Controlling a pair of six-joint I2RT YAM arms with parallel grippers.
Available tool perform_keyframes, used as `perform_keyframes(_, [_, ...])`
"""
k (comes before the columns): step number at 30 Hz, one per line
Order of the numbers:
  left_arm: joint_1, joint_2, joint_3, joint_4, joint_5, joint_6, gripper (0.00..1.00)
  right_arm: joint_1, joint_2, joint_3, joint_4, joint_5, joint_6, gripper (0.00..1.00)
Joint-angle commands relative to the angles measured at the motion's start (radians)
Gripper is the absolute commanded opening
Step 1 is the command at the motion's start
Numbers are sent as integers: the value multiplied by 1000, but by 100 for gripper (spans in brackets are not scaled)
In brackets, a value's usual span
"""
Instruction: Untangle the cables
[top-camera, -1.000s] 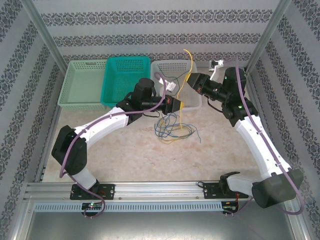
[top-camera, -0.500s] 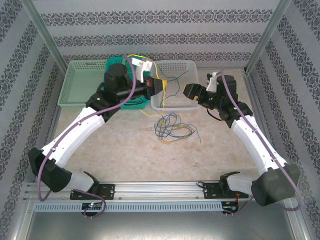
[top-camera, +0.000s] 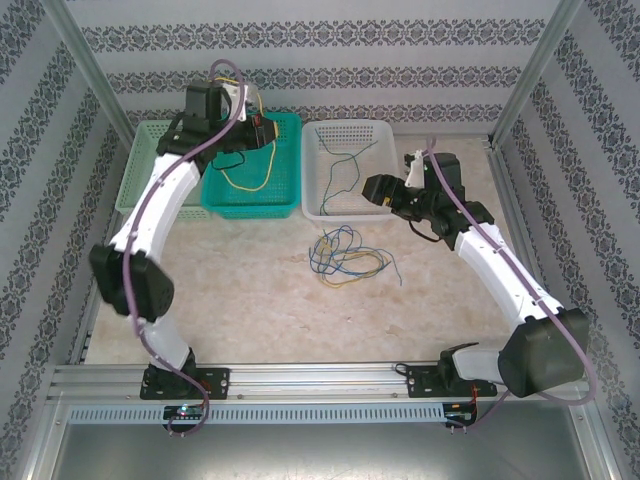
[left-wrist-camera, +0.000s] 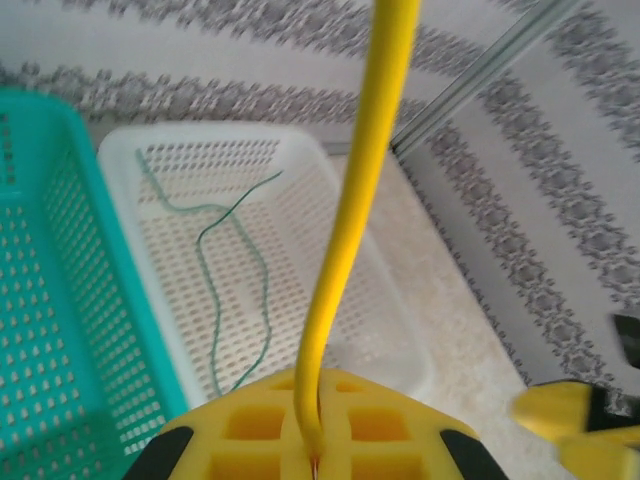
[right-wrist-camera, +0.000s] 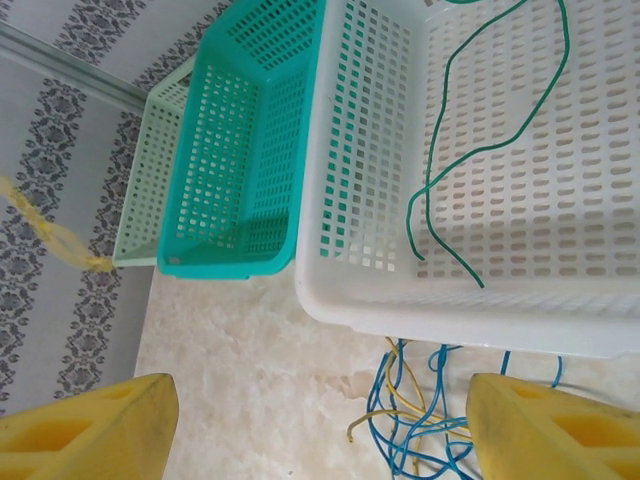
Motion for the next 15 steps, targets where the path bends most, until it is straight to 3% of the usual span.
perform_keyframes(1, [36,154,155,-163,67,45,0,5,10,-34,-50,24,-53,75])
perform_keyframes(8, [75,461,431,-339,-24,80,0,21,16,-114,-77,58,-47,73])
perform_keyframes(11, [80,522,473,-388,-62,94,0,48,29,-109,-97,75,-67,72])
perform_keyframes(15, [80,530,451,-397,-41,106,21,88,75,-80,-124,102,-82,72])
